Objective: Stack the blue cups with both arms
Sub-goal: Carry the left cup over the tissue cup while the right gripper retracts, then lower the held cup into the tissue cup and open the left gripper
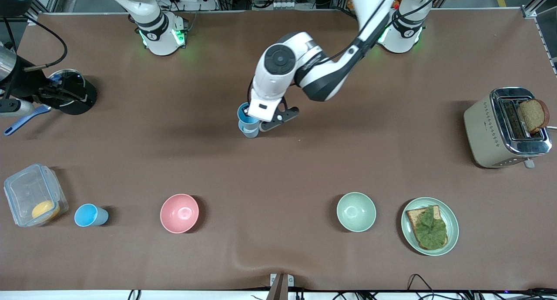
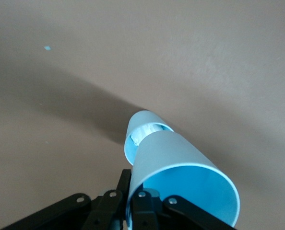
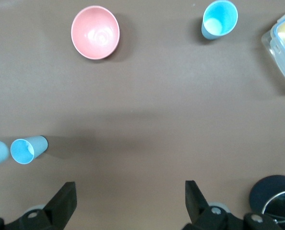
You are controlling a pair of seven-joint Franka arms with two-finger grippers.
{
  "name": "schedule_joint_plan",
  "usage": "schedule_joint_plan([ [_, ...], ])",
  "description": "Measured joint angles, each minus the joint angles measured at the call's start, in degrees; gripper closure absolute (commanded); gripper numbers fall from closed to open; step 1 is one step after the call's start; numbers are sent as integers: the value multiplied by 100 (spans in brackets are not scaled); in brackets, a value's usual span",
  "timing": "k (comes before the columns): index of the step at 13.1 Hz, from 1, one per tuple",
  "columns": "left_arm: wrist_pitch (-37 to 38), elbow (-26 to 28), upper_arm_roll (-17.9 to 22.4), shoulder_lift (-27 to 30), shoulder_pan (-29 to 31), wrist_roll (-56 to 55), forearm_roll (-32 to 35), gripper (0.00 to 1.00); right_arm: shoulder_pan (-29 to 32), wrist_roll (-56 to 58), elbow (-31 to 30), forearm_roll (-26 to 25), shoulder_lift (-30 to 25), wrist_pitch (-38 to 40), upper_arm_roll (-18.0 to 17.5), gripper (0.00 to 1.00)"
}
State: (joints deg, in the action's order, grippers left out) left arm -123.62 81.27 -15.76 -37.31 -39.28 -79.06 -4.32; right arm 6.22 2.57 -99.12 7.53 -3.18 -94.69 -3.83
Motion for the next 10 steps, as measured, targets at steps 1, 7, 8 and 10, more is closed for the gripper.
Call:
schedule_joint_plan([
  [1,-60,-20,147,-97,-187,-27,0,100,-2,0,148,-2,93,-6,-3,0],
  [7,-110,-40,343,-253,-431,-94,0,100,-57,0,576,-202,519,40,-8,0],
  [8,-111,-40,342,-288,-441,-94,0,100,-69,0,577,-232,519,47,-8,0],
  [10,-119,-39,342,-387,-512,-93,80,100,-115,6,588,-486,519,60,-8,0],
])
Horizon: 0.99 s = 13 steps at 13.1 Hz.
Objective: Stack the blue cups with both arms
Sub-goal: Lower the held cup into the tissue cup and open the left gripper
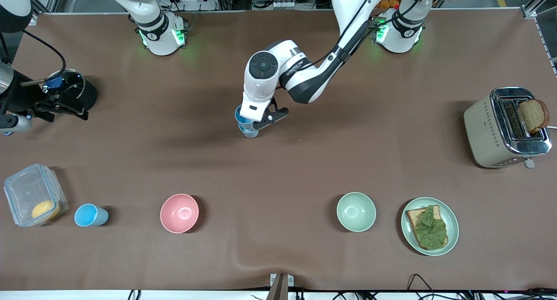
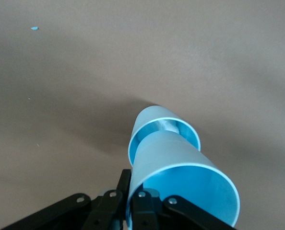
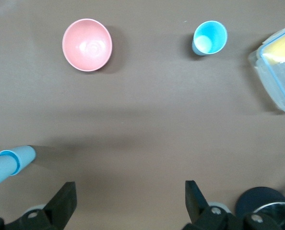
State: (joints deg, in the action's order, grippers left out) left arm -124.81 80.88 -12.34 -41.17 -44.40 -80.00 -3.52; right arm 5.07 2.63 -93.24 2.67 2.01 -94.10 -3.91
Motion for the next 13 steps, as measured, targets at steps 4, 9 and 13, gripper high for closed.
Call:
schedule_joint_plan([
  [4,-107,-3,2,-114,-51,0,238,0,-202,-1,2,-449,3,46,-1,0],
  [9,-142,-260,149,142,-54,-26,705,0,-193,-1,2,-474,5,113,57,0],
  [13,949,-357,945,1271,182,128,975,0,-189,-1,2,-474,10,125,75,0],
])
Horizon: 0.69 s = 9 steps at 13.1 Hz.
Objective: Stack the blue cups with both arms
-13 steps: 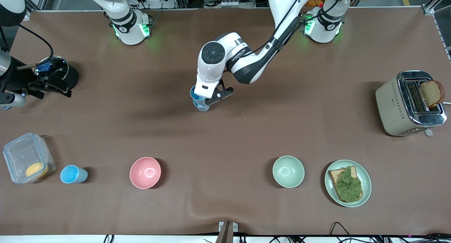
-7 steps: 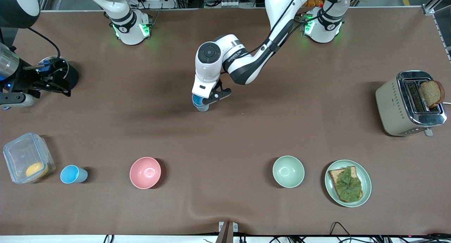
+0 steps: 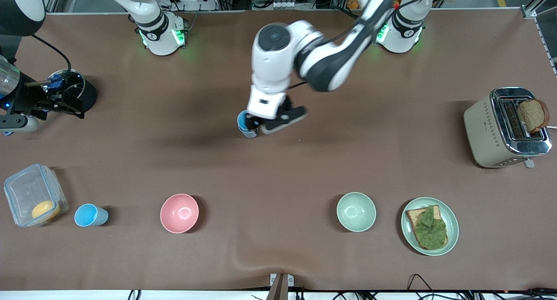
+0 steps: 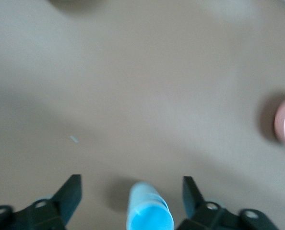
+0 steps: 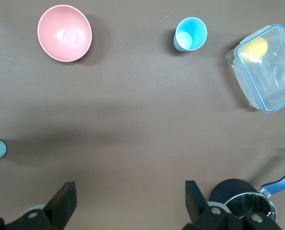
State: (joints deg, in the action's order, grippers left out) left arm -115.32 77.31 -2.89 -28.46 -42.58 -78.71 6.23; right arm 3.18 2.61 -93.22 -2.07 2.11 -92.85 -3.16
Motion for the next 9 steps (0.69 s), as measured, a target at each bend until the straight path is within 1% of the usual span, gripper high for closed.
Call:
schedule_joint_plan([
  [2,682,14,173,512,448,896,16,0,0,0,0,0,2,3,0,0],
  [5,1255,50,190,1036,1355,2189,18,0,1,0,0,0,4,9,2,0],
  [7,1853,59,188,1397,1823,2838,18,0,1,0,0,0,4,10,3,0],
  [9,2139,73,181,1734,2302,3611,-128,0,1,0,0,0,4,23,4,0],
])
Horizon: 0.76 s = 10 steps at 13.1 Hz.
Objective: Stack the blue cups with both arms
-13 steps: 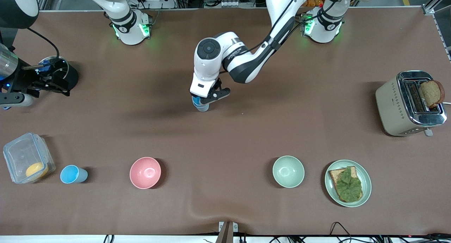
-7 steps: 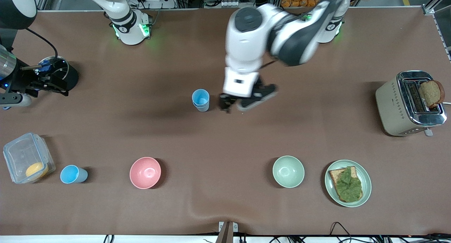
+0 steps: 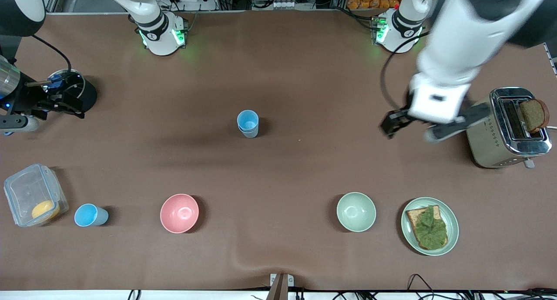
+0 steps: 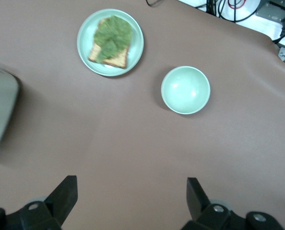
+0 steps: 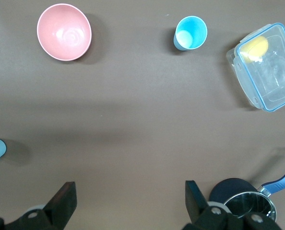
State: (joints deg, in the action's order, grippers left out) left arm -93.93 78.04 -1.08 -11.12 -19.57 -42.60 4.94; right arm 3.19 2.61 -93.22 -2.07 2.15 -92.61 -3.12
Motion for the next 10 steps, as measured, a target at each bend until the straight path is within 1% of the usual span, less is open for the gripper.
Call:
schedule_joint_plan([
  [2,191,21,-3,192,500,785,-178,0,0,0,0,0,0,11,1,0],
  [6,524,49,-4,360,1303,2444,-257,0,0,0,0,0,2,25,1,0],
  [8,657,99,-3,467,1561,2870,-280,0,0,0,0,0,4,27,1,0],
  [10,698,395,-4,702,1625,2987,-285,0,0,0,-1,0,9,31,1,0],
])
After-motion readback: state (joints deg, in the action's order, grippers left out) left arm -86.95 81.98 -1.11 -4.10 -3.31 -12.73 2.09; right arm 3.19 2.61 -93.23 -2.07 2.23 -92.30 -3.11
